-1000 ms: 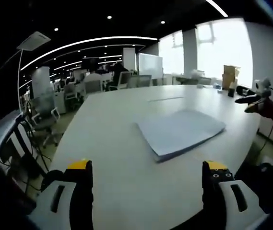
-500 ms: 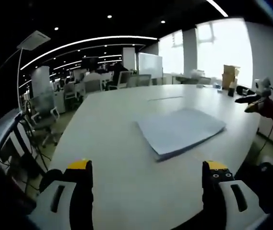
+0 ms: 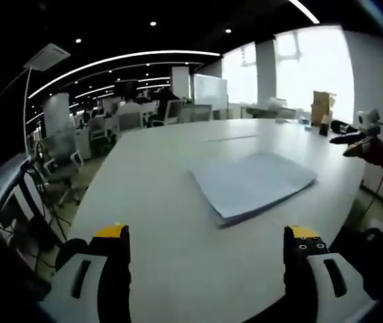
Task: Organize the stack of printing papers by aligning and flattening the scattered papers on the table
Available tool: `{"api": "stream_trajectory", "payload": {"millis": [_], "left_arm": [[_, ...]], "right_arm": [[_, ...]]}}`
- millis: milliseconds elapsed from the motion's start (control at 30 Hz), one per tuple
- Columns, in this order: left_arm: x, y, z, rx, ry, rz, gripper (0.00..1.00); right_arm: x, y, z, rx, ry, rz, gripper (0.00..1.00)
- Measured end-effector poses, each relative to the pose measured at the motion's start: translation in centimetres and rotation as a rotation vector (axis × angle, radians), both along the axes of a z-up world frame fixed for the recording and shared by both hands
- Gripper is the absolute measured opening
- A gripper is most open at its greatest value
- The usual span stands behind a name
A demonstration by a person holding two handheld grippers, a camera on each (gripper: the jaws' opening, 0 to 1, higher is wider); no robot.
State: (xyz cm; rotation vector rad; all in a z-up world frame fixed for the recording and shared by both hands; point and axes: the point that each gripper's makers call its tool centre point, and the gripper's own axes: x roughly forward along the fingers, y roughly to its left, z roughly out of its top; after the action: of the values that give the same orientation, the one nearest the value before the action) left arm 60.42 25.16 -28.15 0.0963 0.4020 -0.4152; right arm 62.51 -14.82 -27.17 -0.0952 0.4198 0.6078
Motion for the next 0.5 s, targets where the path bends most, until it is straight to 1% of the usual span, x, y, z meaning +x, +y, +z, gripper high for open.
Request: {"api": "stream_trajectory", "payload": {"millis": [300,500], "left_arm": [[-0.17,0.14,0.05,-0.001,-0.002,0.003,0.97],[-0.12,-0.39,0.24,-0.015,-0.011,-0.013,0.97]], "right_arm": [[0.19,-0.38,0.22,0.022,-0.006,-0.023,0.90],[0.15,-0.38,-0.09,0.009,-0.001,-0.019,0.90]]}}
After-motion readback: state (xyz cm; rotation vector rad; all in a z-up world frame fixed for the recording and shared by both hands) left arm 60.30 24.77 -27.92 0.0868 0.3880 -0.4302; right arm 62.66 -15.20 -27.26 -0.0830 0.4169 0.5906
